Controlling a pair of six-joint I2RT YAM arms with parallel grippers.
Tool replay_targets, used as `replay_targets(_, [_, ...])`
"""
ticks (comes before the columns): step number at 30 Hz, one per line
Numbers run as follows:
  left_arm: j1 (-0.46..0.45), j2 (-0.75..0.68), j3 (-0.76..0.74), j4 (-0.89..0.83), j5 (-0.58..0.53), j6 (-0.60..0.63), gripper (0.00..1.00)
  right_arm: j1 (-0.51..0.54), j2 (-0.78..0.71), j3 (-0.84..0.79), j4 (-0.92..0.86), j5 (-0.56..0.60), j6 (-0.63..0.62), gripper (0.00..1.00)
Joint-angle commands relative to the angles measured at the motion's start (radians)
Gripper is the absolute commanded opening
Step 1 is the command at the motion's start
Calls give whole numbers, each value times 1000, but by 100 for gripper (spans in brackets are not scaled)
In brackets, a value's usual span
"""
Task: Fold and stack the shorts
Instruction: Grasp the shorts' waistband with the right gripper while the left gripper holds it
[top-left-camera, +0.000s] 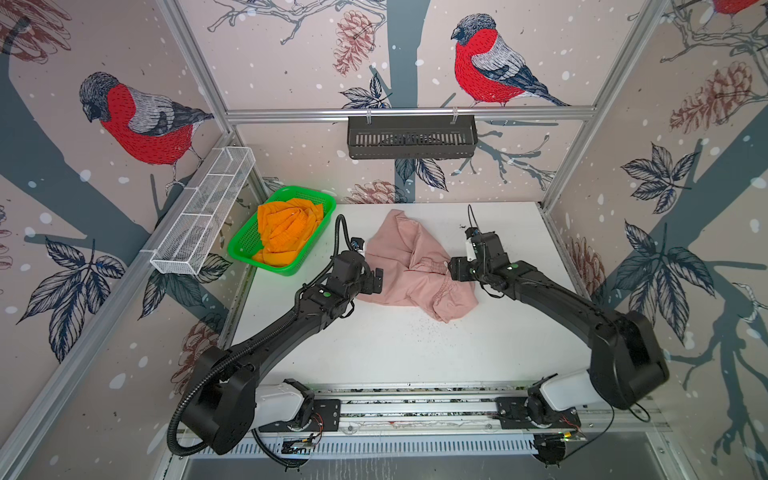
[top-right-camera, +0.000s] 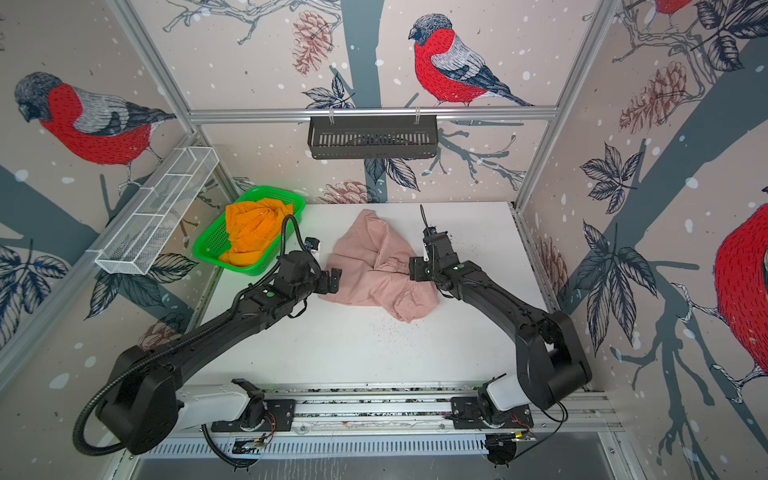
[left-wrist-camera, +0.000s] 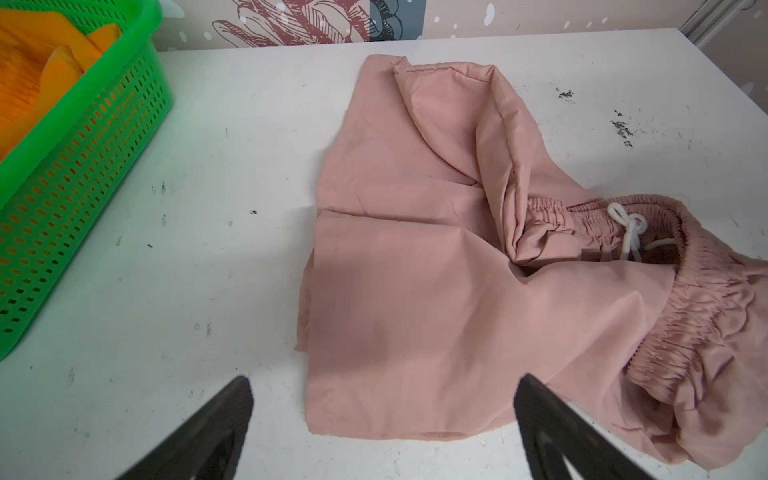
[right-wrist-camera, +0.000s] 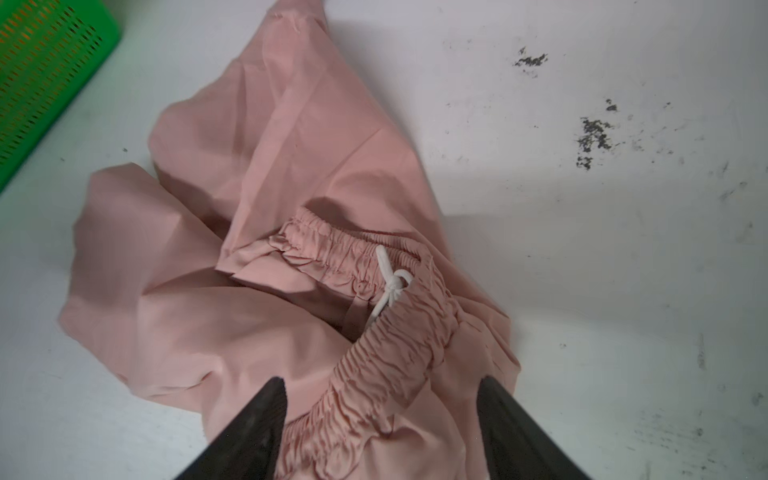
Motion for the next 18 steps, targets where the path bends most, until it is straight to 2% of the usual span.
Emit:
replay_targets(1, [3,-13,-13,33,49,-36,98,6,81,10,31,20,-38,72])
replay_targets(3, [3,-22,-29,48,65,-44,98,2,139,30,41,-27,-45,55])
replay_targets(5, [4,-29,-38,57,123,-32,98,-8,165,52,52,-161,-51,19])
replay_targets(6, [3,-30,-41,57,148,-29,98,-7,163,61,60,-234,-57,6])
replay_targets(8, [4,-36,-41,49,165,-57,98,30,135,78,99,-367,-76,2])
replay_targets(13, [29,-121,-29,58,237,-55,98,160,65,122,225,-599,-136,2])
replay_targets(15, [41,-175,-34,62,200,-47,98,180,41,107,308,-640,-132,3])
replay_targets(18, [68,-242,-38,54,147,-44,98,174,13,75,393,-634,-128,8])
